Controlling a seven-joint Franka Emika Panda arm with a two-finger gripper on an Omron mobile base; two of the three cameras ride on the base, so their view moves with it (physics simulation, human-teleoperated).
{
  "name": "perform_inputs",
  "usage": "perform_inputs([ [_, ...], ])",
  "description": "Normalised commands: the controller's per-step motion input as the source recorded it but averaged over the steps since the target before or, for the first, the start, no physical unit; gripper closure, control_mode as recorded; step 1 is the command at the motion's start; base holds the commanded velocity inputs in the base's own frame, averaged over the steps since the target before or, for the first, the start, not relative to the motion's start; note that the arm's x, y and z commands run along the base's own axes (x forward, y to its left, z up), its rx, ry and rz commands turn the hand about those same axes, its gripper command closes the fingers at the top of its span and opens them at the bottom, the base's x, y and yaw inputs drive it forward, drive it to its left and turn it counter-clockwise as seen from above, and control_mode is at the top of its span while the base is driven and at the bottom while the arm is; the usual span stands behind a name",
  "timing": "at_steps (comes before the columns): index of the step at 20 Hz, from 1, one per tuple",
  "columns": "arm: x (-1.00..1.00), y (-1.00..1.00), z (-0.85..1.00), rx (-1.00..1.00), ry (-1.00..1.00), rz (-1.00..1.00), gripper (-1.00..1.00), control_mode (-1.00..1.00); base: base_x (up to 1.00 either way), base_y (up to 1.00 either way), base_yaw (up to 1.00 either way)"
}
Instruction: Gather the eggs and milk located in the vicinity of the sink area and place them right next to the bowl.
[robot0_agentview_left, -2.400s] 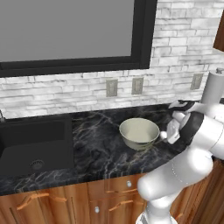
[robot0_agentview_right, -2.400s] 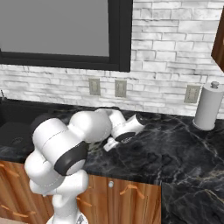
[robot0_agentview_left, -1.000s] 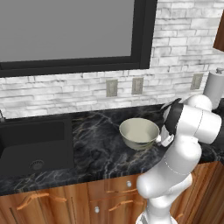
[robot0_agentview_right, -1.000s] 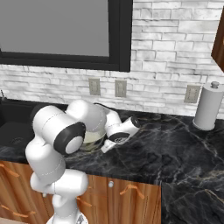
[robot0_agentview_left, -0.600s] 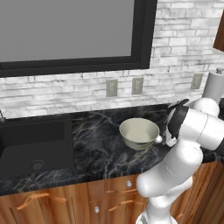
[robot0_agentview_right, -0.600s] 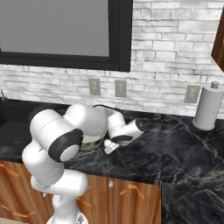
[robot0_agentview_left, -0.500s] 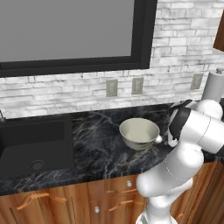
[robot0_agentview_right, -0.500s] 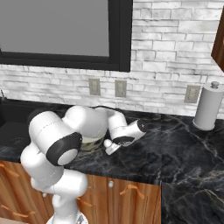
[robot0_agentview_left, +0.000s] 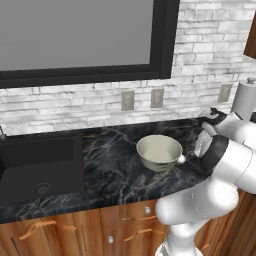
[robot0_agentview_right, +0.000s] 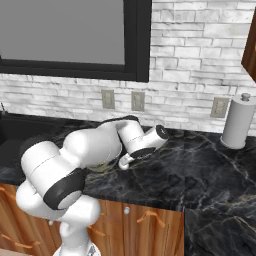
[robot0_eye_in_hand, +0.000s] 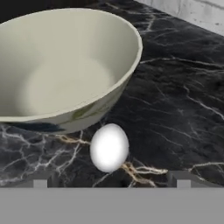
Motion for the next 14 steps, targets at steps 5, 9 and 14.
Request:
perform_inputs([
  [5, 0.05, 0.05, 0.53, 0.0, 0.08, -0.3, -1.0, -1.0, 0.0, 0.0, 0.0],
  [9, -0.28, 0.54, 0.19, -0.01, 0.0, -0.33, -1.0, -1.0, 0.0, 0.0, 0.0],
  [14, -0.48, 0.76, 0.17, -0.04, 0.02, -0.42, -1.0, -1.0, 0.0, 0.0, 0.0],
])
